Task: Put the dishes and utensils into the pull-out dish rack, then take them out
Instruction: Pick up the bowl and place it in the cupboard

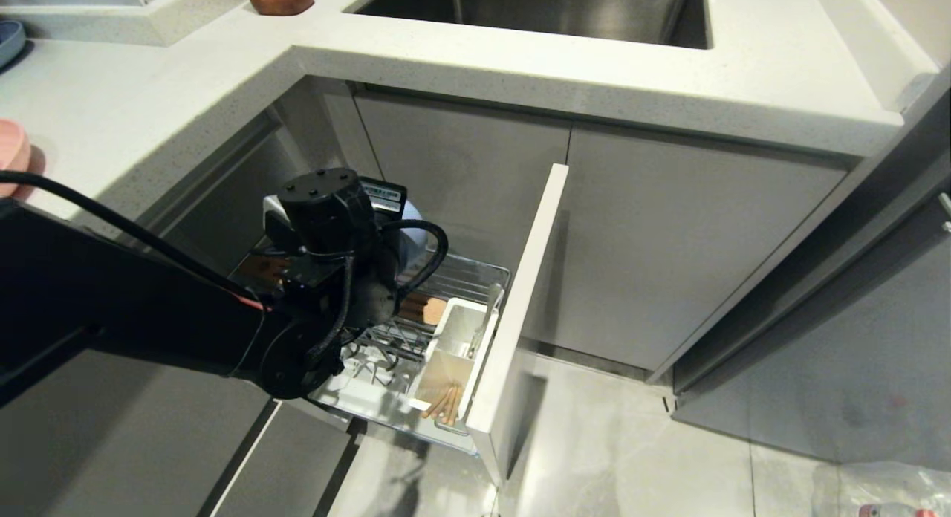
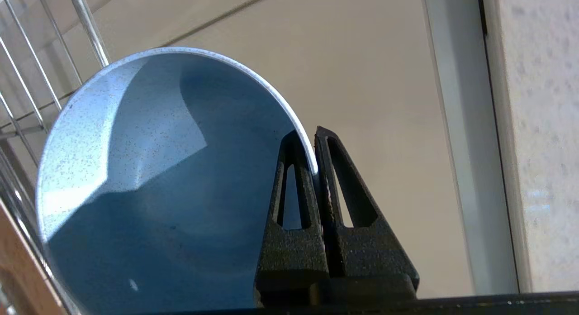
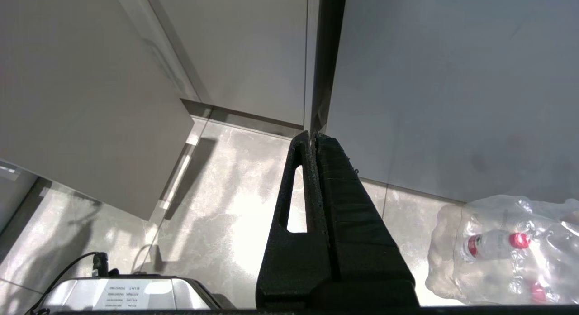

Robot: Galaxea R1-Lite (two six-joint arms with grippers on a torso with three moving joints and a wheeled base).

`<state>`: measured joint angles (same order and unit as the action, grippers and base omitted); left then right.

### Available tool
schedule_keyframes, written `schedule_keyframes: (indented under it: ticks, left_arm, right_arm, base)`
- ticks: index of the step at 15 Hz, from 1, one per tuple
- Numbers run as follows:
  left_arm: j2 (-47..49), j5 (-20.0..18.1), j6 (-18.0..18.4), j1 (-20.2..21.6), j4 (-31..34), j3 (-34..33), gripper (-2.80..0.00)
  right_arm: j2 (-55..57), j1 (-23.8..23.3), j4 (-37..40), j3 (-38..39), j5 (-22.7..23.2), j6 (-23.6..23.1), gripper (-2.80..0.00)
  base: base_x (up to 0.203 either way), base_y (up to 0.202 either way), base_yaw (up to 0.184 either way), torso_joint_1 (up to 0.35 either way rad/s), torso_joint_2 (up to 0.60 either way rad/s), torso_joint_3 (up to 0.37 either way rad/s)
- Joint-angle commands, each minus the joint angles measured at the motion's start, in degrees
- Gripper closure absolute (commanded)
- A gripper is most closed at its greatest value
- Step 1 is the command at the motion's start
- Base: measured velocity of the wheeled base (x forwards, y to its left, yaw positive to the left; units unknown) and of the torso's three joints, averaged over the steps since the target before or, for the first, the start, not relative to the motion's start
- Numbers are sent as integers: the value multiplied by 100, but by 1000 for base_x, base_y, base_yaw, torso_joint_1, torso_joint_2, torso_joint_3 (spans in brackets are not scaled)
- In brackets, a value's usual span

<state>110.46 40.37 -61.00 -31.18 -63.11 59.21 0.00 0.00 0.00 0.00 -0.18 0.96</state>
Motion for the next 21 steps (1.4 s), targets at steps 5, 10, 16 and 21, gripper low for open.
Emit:
schedule_keyframes:
  ticks: [5,10,16,21]
  left_arm:
    - [408,-258,-213,107,-545,29,0]
    - [512,-267,-409,172,-536,33,0]
    - [674,-323,-672,217,-536,38,0]
    - [806,-359,-685,217,-537,121,0]
  right_arm:
    - [9,0,0,0,1,0,0]
    - [9,0,0,0,1,0,0]
    - [9,0,0,0,1,0,0]
    - [9,0,0,0,1,0,0]
  base:
    - [0,0,0,0,0,0]
    - [0,0,0,0,0,0]
    - [0,0,0,0,0,0]
    - [0,0,0,0,0,0]
